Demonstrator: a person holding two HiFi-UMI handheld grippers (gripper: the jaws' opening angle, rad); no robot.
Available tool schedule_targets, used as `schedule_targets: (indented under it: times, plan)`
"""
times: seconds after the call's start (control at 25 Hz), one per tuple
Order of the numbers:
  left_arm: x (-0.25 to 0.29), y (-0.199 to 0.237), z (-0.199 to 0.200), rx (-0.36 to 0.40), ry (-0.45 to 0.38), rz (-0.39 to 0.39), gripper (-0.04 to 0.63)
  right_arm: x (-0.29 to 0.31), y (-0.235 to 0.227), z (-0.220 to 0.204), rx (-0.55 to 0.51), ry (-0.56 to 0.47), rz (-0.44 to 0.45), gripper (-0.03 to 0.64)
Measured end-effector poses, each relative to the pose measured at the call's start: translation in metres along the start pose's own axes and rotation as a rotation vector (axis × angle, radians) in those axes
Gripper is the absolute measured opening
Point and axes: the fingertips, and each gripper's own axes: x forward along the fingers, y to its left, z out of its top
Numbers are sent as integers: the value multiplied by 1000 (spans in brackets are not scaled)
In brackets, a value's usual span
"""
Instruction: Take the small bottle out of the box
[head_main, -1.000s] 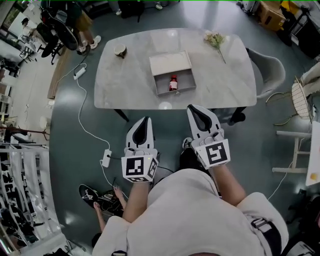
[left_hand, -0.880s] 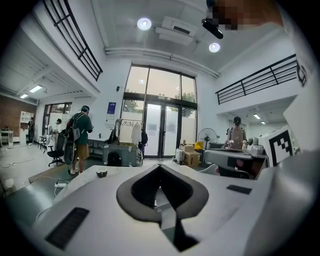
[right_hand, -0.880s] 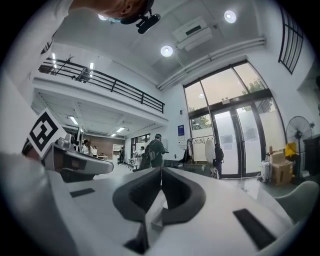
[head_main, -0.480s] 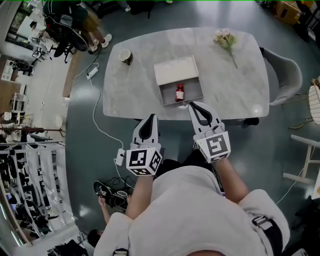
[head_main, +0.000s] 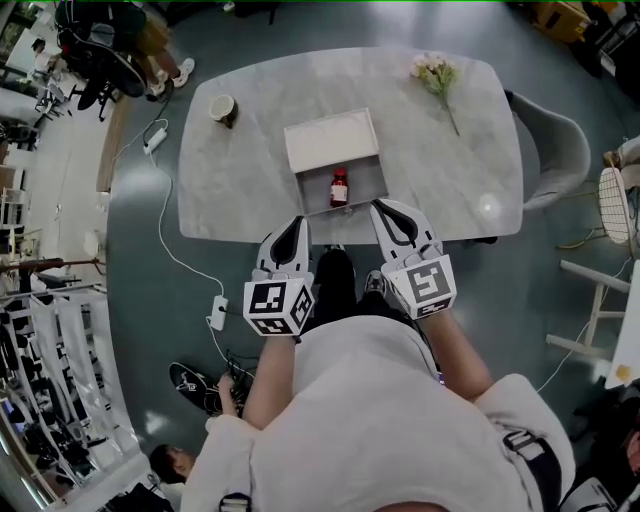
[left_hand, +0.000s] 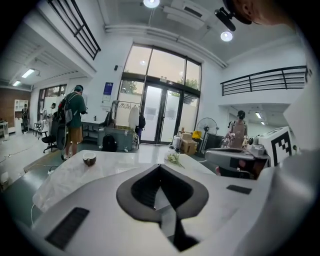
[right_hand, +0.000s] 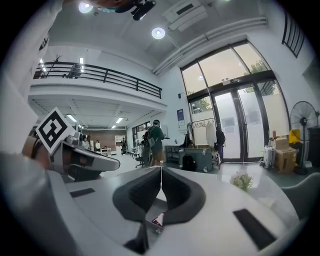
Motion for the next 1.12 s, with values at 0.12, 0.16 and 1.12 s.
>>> schedule_targets:
  times: [0.12,0.16,1.12]
  plan:
    - [25,7,-5,4,38,-27,23,18,-7,-6,1,21,1,26]
    - [34,10,-7,4,51,-40,23,25,-8,-7,4,25,2,26]
    - [174,55,-78,155,476,-409,23,157,-54,-64,74,279,-79,26]
